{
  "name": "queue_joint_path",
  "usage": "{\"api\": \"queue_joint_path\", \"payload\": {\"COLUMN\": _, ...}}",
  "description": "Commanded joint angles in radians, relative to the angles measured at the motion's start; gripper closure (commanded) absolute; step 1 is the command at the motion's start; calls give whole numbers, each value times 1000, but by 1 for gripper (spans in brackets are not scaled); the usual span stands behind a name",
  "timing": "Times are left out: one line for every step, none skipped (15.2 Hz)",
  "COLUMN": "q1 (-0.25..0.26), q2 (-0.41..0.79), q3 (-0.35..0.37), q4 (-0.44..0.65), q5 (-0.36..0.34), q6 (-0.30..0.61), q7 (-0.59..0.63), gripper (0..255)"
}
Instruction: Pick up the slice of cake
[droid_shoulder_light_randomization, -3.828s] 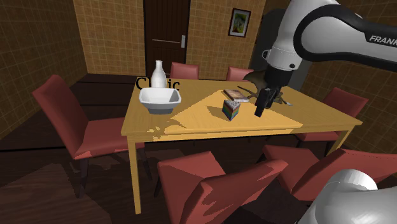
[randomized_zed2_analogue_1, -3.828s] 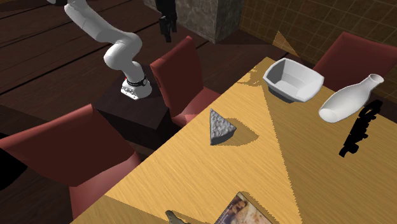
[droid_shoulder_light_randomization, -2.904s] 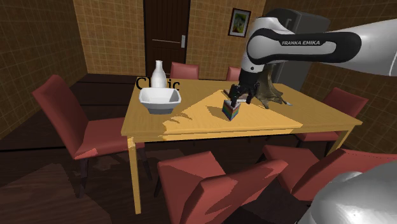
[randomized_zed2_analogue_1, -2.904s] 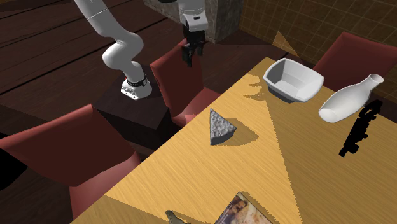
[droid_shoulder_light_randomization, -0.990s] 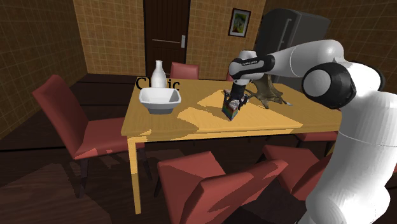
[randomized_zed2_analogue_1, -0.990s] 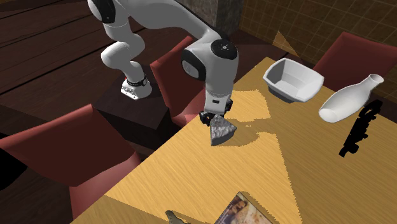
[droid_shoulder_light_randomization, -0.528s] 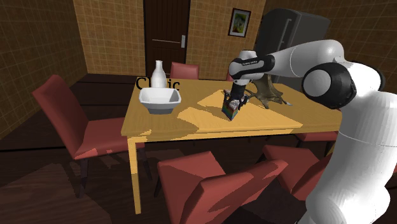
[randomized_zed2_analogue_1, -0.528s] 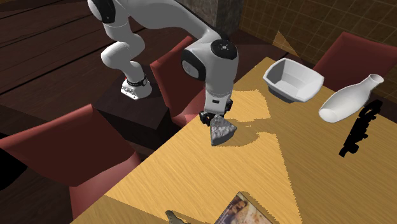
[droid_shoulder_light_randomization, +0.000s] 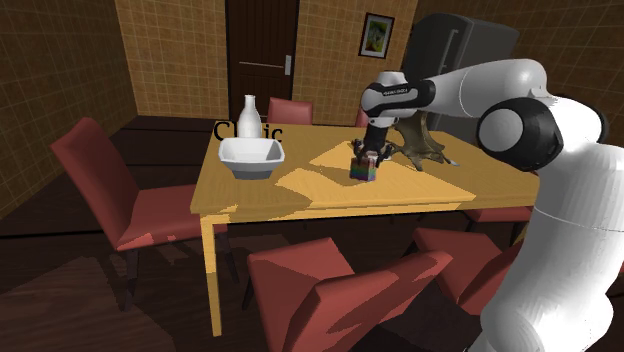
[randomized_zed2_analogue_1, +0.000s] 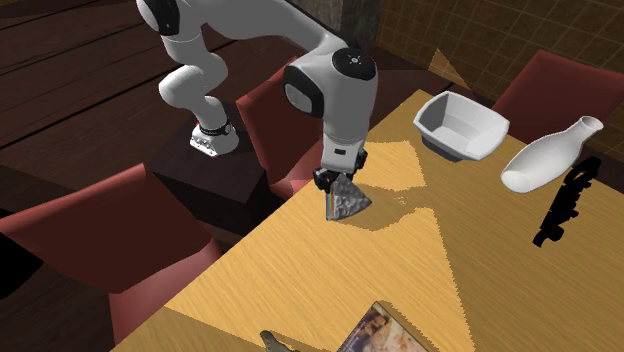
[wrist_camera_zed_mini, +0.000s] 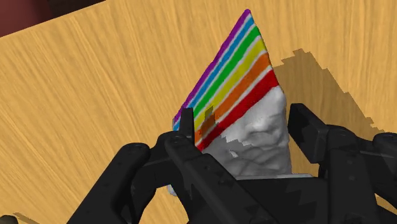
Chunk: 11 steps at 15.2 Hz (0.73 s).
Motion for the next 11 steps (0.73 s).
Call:
{"api": "queue_joint_path", "payload": {"q1": 0, "q2": 0, "q3": 0, "q4": 29, "q5": 0, "q6": -28, "q7": 0, "gripper": 255}}
{"api": "queue_joint_path", "payload": {"q1": 0, "q2": -1, "q3": 0, "q4": 41, "q5": 0, "q6": -41, "q7": 0, "gripper": 255}}
{"api": "queue_joint_path", "payload": {"q1": -1, "q2": -2, "q3": 0, "q4": 53, "q5": 0, "q6": -54, "q7": 0, "gripper": 255}}
{"api": "queue_joint_path", "payload": {"q1": -1, "q2": -2, "q3": 0, "q4": 66, "q5": 0, "q6": -68, "q7": 0, "gripper": 255}}
{"api": "queue_joint_path", "payload": {"q1": -1, "q2": -3, "q3": -1, "q4": 79, "q5": 0, "q6": -81, "q7": 0, "gripper": 255}}
{"api": "queue_joint_path", "payload": {"q1": -1, "q2": -3, "q3": -1, "q4": 92, "q5": 0, "q6": -94, "q7": -1, "gripper": 255}}
{"api": "queue_joint_path", "payload": {"q1": -1, "q2": -3, "q3": -1, "q4": 106, "q5": 0, "q6": -108, "q7": -1, "gripper": 255}}
{"api": "queue_joint_path", "payload": {"q1": -1, "q2": -2, "q3": -1, "q4": 120, "q5": 0, "q6": -121, "q7": -1, "gripper": 255}}
{"api": "queue_joint_path", "payload": {"q1": -1, "q2": -2, "q3": -1, "q4": 134, "q5": 0, "q6": -135, "q7": -1, "gripper": 255}}
{"api": "queue_joint_path", "payload": {"q1": -1, "q2": -2, "q3": -1, "q4": 136, "q5": 0, "q6": -137, "q7": -1, "gripper": 255}}
{"api": "queue_joint_path", "payload": {"q1": -1, "q2": -1, "q3": -1, "q4": 137, "q5": 0, "q6": -137, "q7": -1, "gripper": 255}}
